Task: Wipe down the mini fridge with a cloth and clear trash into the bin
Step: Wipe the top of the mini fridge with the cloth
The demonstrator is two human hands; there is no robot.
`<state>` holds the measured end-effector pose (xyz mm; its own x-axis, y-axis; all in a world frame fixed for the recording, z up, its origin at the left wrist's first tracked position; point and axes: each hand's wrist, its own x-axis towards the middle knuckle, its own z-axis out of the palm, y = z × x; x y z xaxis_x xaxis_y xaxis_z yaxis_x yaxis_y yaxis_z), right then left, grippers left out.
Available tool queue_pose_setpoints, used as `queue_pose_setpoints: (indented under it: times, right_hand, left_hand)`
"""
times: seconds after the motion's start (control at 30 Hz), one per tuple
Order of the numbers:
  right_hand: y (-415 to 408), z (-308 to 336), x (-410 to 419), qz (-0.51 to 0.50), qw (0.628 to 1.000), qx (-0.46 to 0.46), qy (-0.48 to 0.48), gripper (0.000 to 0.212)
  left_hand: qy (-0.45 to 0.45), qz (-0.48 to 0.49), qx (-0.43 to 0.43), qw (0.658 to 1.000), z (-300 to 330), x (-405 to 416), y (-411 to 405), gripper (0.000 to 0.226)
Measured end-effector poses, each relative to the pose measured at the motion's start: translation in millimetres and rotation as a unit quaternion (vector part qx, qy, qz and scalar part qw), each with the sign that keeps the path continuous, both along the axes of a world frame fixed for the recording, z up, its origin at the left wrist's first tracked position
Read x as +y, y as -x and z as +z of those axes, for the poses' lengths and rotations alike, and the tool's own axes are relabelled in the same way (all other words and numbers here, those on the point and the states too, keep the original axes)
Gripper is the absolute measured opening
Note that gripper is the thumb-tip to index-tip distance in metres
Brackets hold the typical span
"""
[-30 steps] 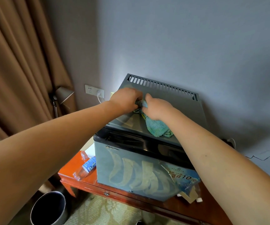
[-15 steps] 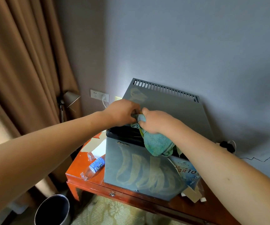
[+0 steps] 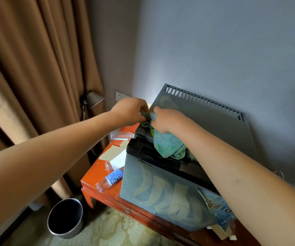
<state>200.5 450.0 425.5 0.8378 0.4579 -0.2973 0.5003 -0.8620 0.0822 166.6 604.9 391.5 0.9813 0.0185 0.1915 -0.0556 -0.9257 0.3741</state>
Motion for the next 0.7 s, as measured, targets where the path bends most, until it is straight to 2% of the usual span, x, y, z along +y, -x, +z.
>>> queue_pose_setpoints:
  times: [0.13,0.37,0.7]
  right_hand:
    - [-16.9,-0.6,14.2,-0.013,1.000,-0.003,-0.012,0.062]
    - [-13.8,-1.0,3.7,0.019,0.998,-0.025,-0.052,0.043]
    - [26.8,-7.1,-14.5,0.090,0.994,-0.041,-0.049,0.041]
  left_hand:
    - [0.003,0.033,-0.004,0.999,2.4,5.0,-14.0,0.026]
    - [0.009,0.053,0.003,0.999,3.7,1.1,-6.2,0.027]
    - [-0.009,0.018,0.000,1.000,4.5,-0.1,45.7,0.032]
